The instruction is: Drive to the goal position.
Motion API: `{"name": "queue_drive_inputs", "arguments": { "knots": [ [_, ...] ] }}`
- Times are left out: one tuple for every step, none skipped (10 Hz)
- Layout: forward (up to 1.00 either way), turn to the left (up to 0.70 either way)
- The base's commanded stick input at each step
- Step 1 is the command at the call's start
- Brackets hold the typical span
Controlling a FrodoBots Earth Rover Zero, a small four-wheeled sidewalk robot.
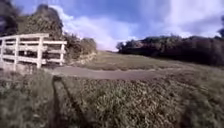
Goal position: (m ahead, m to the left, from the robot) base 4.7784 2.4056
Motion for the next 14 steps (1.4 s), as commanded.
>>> {"name": "queue_drive_inputs", "arguments": {
  "knots": [
    [0.7, 0.0],
    [0.7, 0.0],
    [0.7, 0.0],
    [0.7, 0.0],
    [0.7, 0.0],
    [0.7, 0.0],
    [0.7, 0.0],
    [0.7, 0.0],
    [0.7, 0.0],
    [0.7, -0.29],
    [0.7, -0.35],
    [0.7, -0.35],
    [0.7, -0.35],
    [0.7, -0.35]
  ]
}}
